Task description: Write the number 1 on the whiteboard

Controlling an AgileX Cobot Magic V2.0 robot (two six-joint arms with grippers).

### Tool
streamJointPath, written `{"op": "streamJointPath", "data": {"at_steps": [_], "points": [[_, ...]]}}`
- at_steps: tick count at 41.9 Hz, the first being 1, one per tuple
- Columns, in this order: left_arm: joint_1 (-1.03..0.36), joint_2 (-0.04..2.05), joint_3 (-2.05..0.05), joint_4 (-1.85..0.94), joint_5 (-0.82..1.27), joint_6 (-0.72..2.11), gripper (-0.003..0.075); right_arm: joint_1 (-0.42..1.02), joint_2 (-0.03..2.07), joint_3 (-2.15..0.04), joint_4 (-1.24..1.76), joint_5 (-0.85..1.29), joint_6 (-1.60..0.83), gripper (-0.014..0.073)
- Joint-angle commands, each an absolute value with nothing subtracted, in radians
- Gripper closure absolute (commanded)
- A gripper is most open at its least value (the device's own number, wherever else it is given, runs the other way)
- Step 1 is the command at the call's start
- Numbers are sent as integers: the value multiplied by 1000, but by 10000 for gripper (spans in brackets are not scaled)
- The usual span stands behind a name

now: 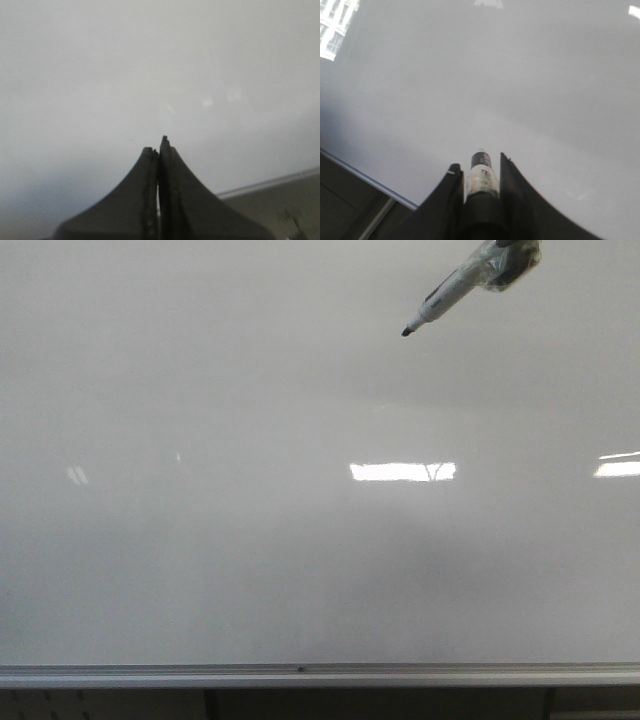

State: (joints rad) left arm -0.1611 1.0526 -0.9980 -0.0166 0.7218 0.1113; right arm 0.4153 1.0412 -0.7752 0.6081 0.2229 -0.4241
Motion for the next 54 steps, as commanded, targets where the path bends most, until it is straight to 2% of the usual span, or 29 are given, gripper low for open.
{"op": "streamJointPath", "data": {"at_steps": [1, 9, 20, 54], "points": [[-161, 943, -935, 47, 513, 38, 741, 407, 1053, -802, 612, 119, -422, 654], [-161, 728, -720, 49, 286, 38, 741, 407, 1109, -802, 613, 105, -422, 654], [-161, 518, -530, 49, 173, 38, 741, 407, 1206, -803, 614, 59, -422, 654], [-161, 499, -514, 47, 164, 38, 741, 407, 1439, -907, 614, -9, -422, 654]]}}
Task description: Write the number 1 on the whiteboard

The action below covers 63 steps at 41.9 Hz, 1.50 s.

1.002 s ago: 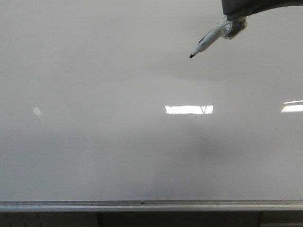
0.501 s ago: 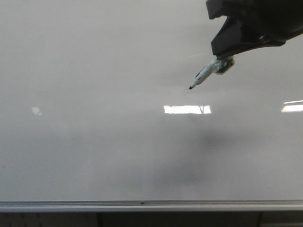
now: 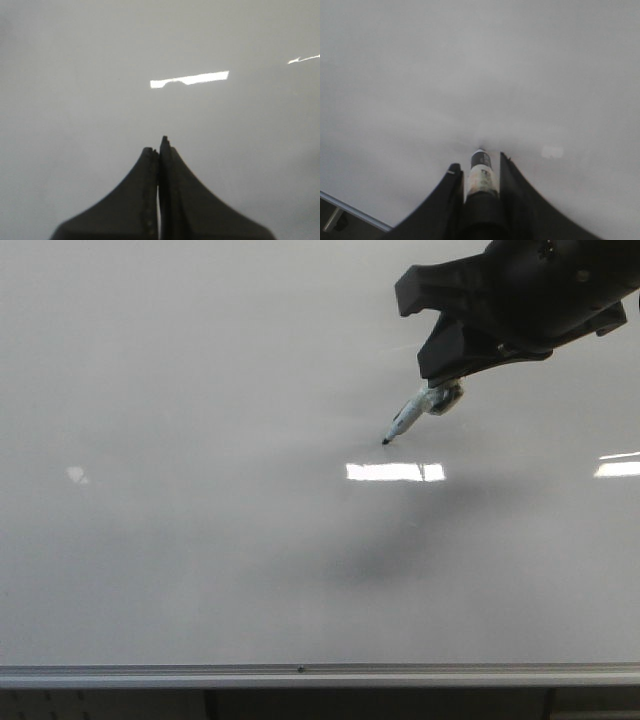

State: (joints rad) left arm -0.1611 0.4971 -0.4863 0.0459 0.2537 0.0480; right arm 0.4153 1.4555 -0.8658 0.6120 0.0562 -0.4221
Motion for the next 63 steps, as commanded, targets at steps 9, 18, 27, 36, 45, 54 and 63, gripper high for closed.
{"op": "streamJointPath", "data": {"at_steps": [9, 18, 27, 36, 45, 54, 63], "points": [[-161, 499, -514, 47, 164, 38, 741, 407, 1495, -909, 614, 0, -422, 654], [-161, 499, -514, 47, 164, 38, 741, 410, 1575, -909, 614, 48, -422, 654], [-161, 499, -514, 47, 162, 38, 741, 428, 1554, -909, 614, 139, -422, 654], [-161, 499, -514, 47, 162, 38, 741, 429, 1374, -909, 613, 185, -423, 654], [-161, 499, -514, 47, 162, 38, 741, 345, 1176, -909, 612, 183, -423, 654], [-161, 499, -514, 28, 162, 38, 741, 188, 1020, -909, 612, 333, -429, 654], [-177, 503, -518, -9, 191, 38, 741, 169, 938, -909, 612, 474, -445, 654]]}}
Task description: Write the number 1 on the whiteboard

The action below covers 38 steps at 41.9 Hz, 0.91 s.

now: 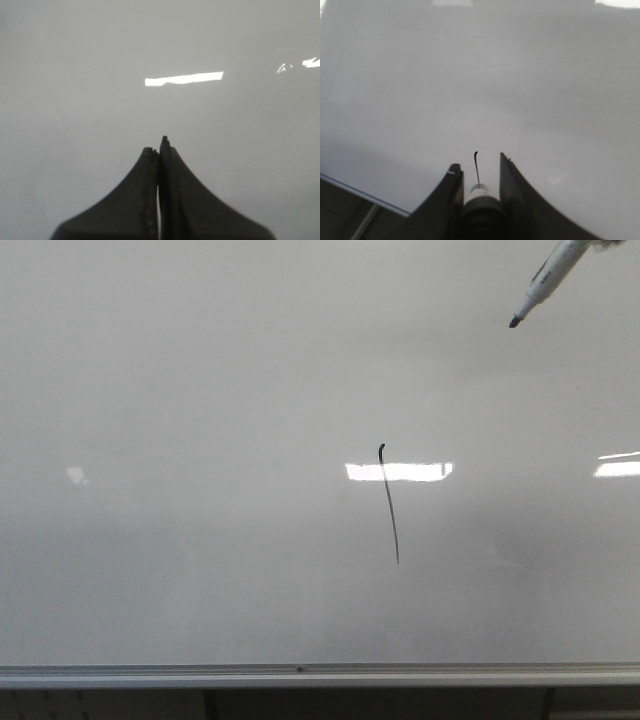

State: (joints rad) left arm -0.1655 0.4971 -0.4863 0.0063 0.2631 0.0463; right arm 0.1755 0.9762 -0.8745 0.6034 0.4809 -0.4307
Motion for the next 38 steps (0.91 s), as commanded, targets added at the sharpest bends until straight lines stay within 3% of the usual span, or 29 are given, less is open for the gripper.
{"op": "streamJointPath", "data": {"at_steps": [1, 26, 38], "points": [[-177, 503, -518, -9, 188, 38, 741, 169, 933, -909, 612, 476, -445, 654], [-177, 513, -518, -57, 181, 38, 740, 169, 933, -909, 613, 493, -445, 654], [-279, 701, -677, -104, 387, 149, 725, 174, 933, -910, 619, 602, -445, 654]]}}
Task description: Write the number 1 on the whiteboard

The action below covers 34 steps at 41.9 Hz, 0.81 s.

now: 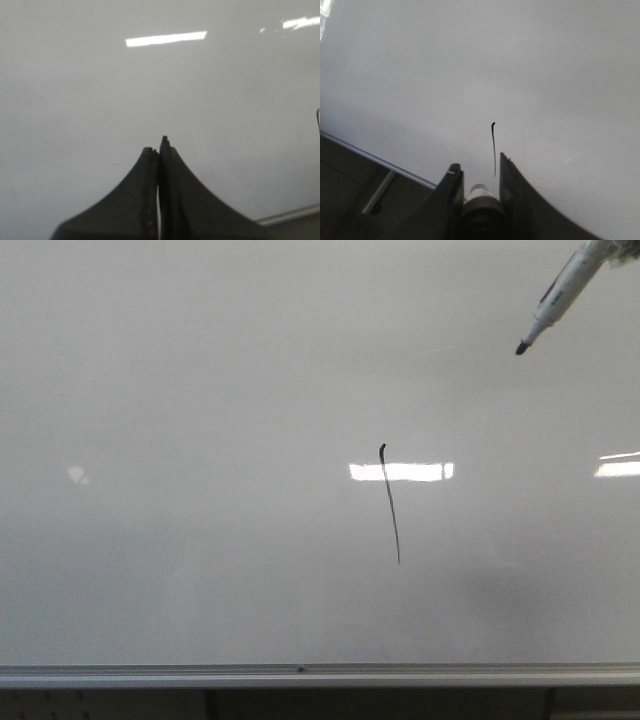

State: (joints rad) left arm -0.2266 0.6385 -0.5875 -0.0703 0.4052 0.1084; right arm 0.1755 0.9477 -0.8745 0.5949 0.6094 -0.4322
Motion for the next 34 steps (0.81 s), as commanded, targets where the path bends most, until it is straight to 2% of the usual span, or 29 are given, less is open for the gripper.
{"op": "streamJointPath", "data": {"at_steps": [1, 6, 9, 13, 17, 19, 27, 34], "points": [[-298, 724, -694, -117, 404, 160, 714, 174, 933, -910, 621, 617, -445, 654], [-424, 829, -790, -140, 467, 194, 577, 174, 933, -910, 624, 675, -447, 654], [-505, 888, -832, -140, 495, 212, 454, 174, 933, -910, 626, 705, -447, 654], [-616, 965, -870, -140, 513, 212, 251, 174, 933, -910, 677, 746, -489, 654], [-702, 1032, -891, -140, 518, 216, 120, 174, 933, -912, 769, 804, -570, 654], [-738, 1065, -906, -140, 537, 219, 96, 174, 934, -918, 813, 839, -619, 654], [-854, 1170, -975, -170, 596, 275, 97, 174, 960, -994, 945, 1010, -755, 654], [-902, 1196, -1034, -337, 619, 441, 100, 176, 1013, -1042, 983, 1107, -794, 654]]}}
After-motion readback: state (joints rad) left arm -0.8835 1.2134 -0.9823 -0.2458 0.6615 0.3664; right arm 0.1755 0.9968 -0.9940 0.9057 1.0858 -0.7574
